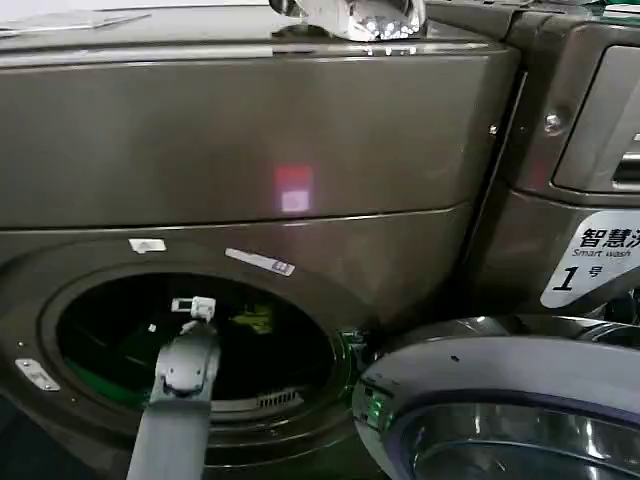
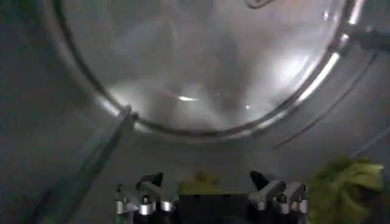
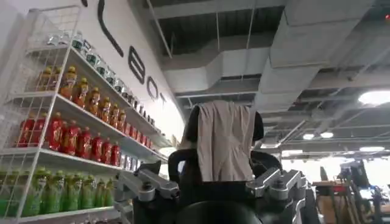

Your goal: Grasp the clothes from the dryer.

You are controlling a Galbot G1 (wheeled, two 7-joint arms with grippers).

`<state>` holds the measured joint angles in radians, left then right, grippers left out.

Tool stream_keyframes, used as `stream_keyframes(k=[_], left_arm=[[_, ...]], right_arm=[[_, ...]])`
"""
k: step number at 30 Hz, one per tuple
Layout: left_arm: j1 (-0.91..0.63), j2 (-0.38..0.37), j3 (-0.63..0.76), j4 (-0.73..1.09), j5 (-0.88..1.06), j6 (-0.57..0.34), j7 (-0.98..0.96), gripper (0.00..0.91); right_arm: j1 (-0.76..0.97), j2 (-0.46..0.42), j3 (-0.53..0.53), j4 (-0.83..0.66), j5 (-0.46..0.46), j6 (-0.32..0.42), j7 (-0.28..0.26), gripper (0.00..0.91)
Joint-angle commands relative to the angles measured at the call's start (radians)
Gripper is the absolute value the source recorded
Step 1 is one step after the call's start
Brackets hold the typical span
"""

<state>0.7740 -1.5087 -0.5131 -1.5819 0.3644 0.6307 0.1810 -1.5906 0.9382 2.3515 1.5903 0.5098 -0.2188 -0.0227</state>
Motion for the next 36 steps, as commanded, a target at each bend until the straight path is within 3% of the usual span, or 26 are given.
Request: stream_keyframes(k=[1, 6, 9, 14, 19, 23, 29, 36], left_arm=[[-0.153, 0.037, -0.038, 0.219, 0.846, -0.44, 0.58, 0.907], [-0.23, 0.03, -0.033, 0.293, 1.019, -0.591, 0.612, 0.907], [-0.261, 0.024, -0.056, 0.292, 1.09, -0.701, 0.793, 0.907], [-0.313, 0.036, -0.035, 0.335, 1.124, -0.781, 1.064, 0.907], [-0.354, 0.034, -0.04, 0.389, 1.1, -0.809, 1.136, 0.907], [-0.38, 0.041, -0.039, 0.412, 1.079, -0.883, 1.166, 0.907], [-0.419, 0.049, -0.043, 0.461, 1.048, -0.883, 1.166, 0.907], [-0.458, 0.05, -0.045, 0.537, 1.024, -0.807, 1.114, 0.907]], right_arm=[[0.0, 0.006, -0.007, 0.0, -0.005, 0.007, 0.0, 0.907], [0.001, 0.01, -0.016, 0.002, -0.018, 0.012, -0.002, 0.907], [-0.003, 0.009, -0.015, 0.001, -0.018, 0.012, -0.001, 0.907], [0.003, 0.012, -0.019, 0.002, -0.019, 0.013, 0.0, 0.907], [0.003, 0.014, -0.025, -0.002, -0.021, 0.019, -0.001, 0.907], [0.0, 0.011, -0.023, -0.007, -0.02, 0.021, 0.0, 0.907], [0.003, 0.014, -0.028, -0.006, -0.022, 0.025, -0.001, 0.907], [0.005, 0.017, -0.033, -0.006, -0.024, 0.031, -0.002, 0.907]])
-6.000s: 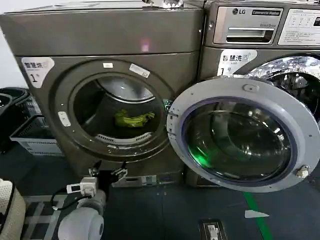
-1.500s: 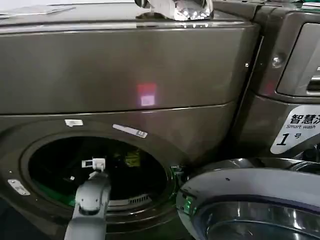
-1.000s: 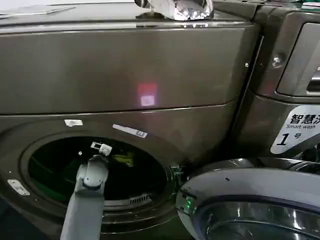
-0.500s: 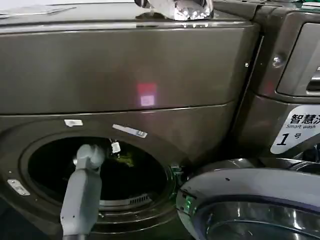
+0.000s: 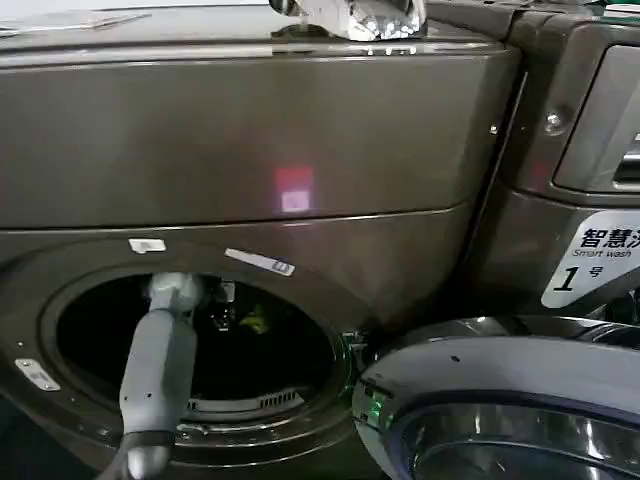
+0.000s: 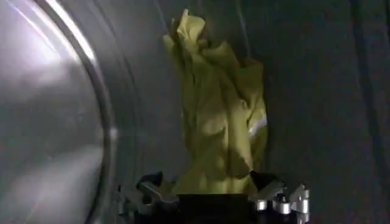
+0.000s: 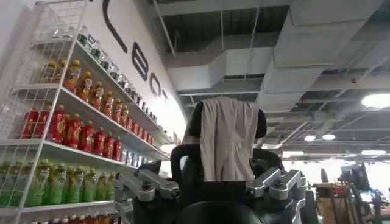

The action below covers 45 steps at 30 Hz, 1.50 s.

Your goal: Grasp the clothes from the dryer.

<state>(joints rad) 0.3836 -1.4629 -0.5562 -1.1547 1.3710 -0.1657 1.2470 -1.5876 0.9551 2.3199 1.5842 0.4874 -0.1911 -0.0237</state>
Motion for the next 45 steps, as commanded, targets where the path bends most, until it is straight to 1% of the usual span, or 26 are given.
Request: stream_keyframes(k=[1, 4, 6, 14, 21, 26, 32, 37, 38, 39, 40, 41, 42, 45], left_arm=[[-0.073, 0.004, -0.003, 0.129, 0.023, -0.006, 0.038, 0.907], [-0.089, 0.006, 0.002, 0.168, 0.008, -0.006, -0.026, 0.907], [-0.105, 0.01, 0.011, 0.208, -0.038, -0.009, -0.064, 0.907], [-0.128, 0.007, 0.026, 0.313, -0.074, -0.013, -0.127, 0.907], [-0.145, 0.006, 0.018, 0.413, -0.111, -0.016, -0.148, 0.907], [-0.175, 0.008, 0.018, 0.498, -0.121, -0.022, -0.132, 0.907], [-0.183, 0.013, 0.014, 0.54, -0.146, -0.023, -0.089, 0.907], [-0.181, 0.02, 0.024, 0.567, -0.179, -0.012, -0.151, 0.907], [-0.18, 0.021, 0.025, 0.569, -0.194, -0.01, -0.149, 0.626], [-0.18, 0.022, 0.023, 0.573, -0.204, -0.016, -0.145, 0.296], [-0.18, 0.022, 0.022, 0.576, -0.21, -0.02, -0.14, 0.125], [-0.18, 0.022, 0.021, 0.579, -0.214, -0.019, -0.138, 0.08], [-0.178, 0.022, 0.021, 0.579, -0.214, -0.019, -0.139, 0.011], [-0.173, 0.022, 0.019, 0.568, -0.229, -0.02, -0.137, 0.0]], right_arm=[[0.001, 0.001, -0.002, -0.001, -0.002, 0.004, -0.001, 0.907], [0.002, 0.003, -0.004, -0.002, -0.004, 0.008, -0.001, 0.907], [0.003, 0.004, -0.006, -0.002, -0.005, 0.008, -0.001, 0.907], [0.001, 0.002, -0.01, -0.011, -0.014, 0.014, -0.004, 0.907], [0.002, 0.006, -0.011, -0.019, -0.021, 0.022, -0.005, 0.907], [0.006, 0.013, -0.018, -0.02, -0.024, 0.028, -0.006, 0.907], [0.009, 0.012, -0.023, -0.021, -0.026, 0.031, -0.008, 0.907], [0.008, 0.015, -0.025, -0.026, -0.032, 0.036, -0.01, 0.907], [0.006, 0.017, -0.025, -0.027, -0.032, 0.038, -0.011, 0.907], [0.006, 0.017, -0.025, -0.028, -0.032, 0.039, -0.011, 0.907], [0.005, 0.018, -0.025, -0.029, -0.032, 0.04, -0.012, 0.907], [0.005, 0.018, -0.025, -0.029, -0.032, 0.04, -0.013, 0.907], [0.004, 0.017, -0.025, -0.029, -0.031, 0.04, -0.013, 0.907], [0.001, 0.016, -0.025, -0.03, -0.031, 0.041, -0.014, 0.907]])
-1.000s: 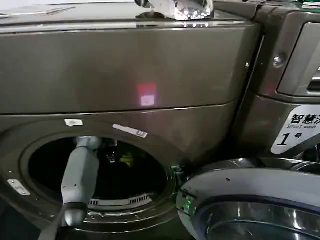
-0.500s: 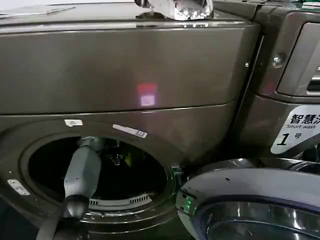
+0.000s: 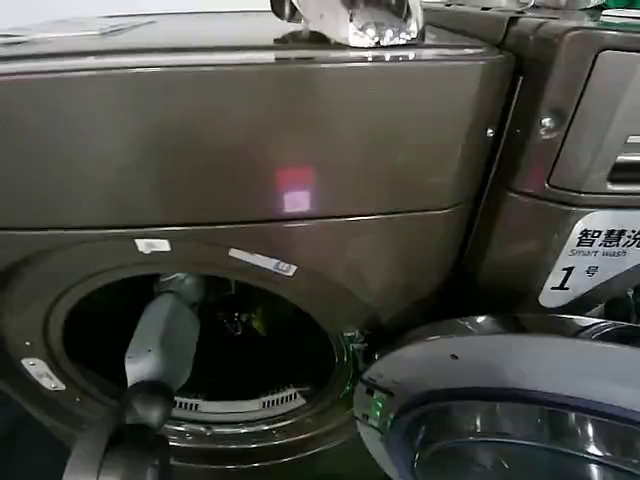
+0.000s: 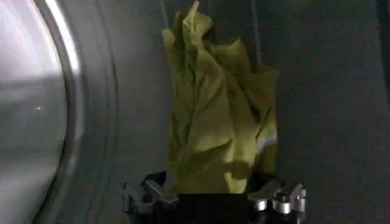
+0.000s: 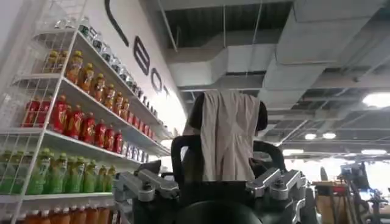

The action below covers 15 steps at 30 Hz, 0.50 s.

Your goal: Grasp the clothes from the dryer.

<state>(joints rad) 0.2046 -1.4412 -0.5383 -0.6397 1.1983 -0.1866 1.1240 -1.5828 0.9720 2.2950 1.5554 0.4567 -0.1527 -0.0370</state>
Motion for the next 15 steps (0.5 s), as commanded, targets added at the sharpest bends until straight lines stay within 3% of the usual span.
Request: stream_keyframes(k=[1, 15], left_arm=[[0.007, 0.001, 0.0, 0.046, -0.06, 0.001, -0.008, 0.0], [0.01, 0.002, -0.002, 0.006, -0.076, 0.028, -0.019, 0.0]], right_arm=[[-0.003, -0.001, 0.0, -0.001, 0.0, 0.003, -0.001, 0.907], [0.0, 0.001, -0.009, -0.002, -0.002, 0.005, -0.003, 0.907]])
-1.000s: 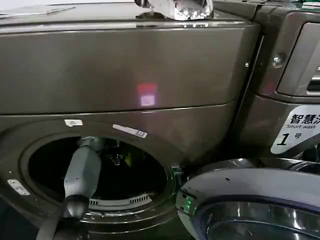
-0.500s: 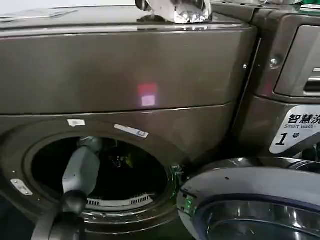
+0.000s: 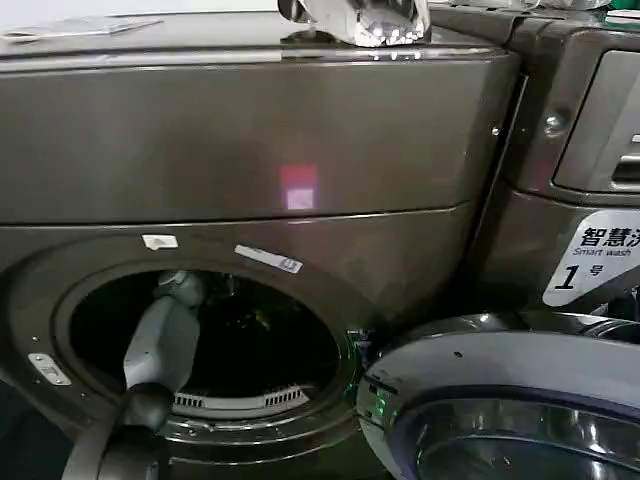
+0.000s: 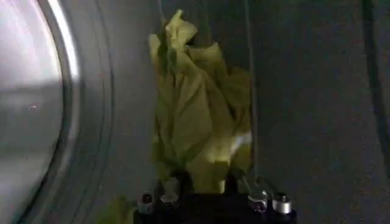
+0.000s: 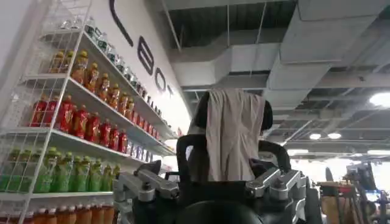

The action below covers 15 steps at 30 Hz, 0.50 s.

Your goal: Grasp the clothes from the dryer.

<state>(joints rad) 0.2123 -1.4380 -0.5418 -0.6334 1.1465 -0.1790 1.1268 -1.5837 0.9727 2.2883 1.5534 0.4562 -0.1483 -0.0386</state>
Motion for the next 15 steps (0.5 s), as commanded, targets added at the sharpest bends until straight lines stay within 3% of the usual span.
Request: stream_keyframes(k=[1, 8, 15], left_arm=[[0.003, -0.001, 0.001, -0.002, -0.024, 0.025, -0.025, 0.0], [0.044, -0.003, -0.005, -0.114, -0.158, 0.061, -0.108, 0.0], [0.066, -0.029, -0.001, -0.18, -0.377, 0.134, -0.452, 0.0]], right_arm=[[0.003, 0.001, -0.003, 0.001, -0.001, 0.0, -0.001, 0.907], [0.005, 0.007, -0.011, 0.003, -0.025, 0.007, -0.002, 0.907], [0.015, 0.013, -0.028, 0.018, -0.023, 0.004, -0.009, 0.907]])
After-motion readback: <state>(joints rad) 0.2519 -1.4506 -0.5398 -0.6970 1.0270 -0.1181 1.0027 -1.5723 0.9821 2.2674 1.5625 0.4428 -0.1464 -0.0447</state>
